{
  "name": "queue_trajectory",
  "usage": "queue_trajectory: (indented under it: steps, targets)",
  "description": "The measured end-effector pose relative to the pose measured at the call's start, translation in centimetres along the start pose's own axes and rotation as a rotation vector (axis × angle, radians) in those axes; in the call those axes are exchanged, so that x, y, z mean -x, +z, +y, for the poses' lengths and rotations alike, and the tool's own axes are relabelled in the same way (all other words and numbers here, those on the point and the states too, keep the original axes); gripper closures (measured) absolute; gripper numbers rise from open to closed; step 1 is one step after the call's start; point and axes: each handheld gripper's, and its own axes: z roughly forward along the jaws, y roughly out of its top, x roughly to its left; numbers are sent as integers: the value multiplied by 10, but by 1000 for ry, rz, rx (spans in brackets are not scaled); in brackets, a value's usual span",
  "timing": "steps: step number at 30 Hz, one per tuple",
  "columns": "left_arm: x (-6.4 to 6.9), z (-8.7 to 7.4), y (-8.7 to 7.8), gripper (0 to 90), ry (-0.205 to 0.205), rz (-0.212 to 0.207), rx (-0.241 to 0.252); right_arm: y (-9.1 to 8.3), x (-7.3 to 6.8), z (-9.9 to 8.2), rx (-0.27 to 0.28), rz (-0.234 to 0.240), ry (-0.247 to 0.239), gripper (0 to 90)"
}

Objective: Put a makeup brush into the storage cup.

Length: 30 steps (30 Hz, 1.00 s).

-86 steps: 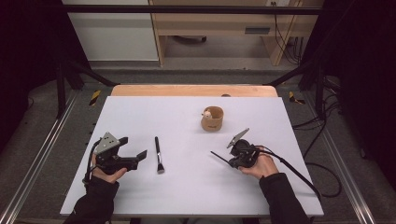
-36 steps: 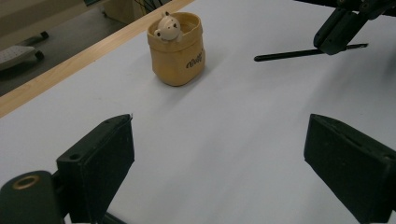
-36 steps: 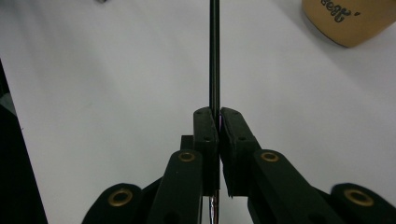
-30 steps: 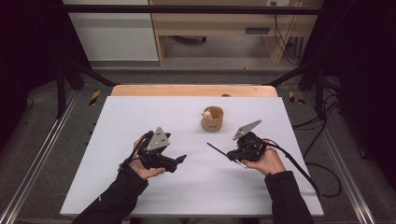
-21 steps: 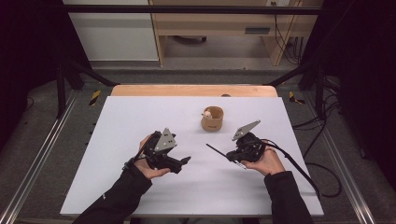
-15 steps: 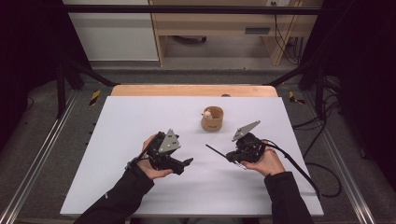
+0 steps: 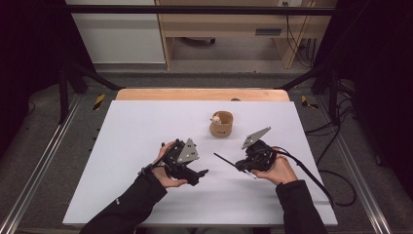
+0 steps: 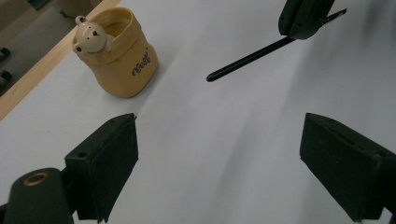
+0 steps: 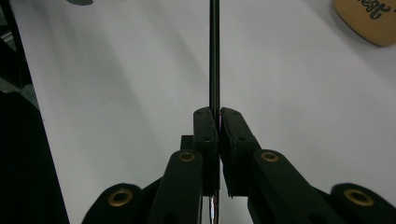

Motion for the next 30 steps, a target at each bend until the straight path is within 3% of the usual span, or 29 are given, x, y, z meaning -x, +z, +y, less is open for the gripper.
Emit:
queue_trajectory:
  steps: [9,13,22,30]
  targets:
    - [0,5,5,129,33,-13,-1,1,-1,0,-6,11,2,858]
    - [2,6,8,129,74,-32,-9,1,0,0,-3,12,-6,857]
    - [11,10,17,155,178,-28,-32,4,-2,1,-16,22,-2,857]
    - [15,12,22,168,210,-22,-39,4,-4,2,-23,29,-1,858]
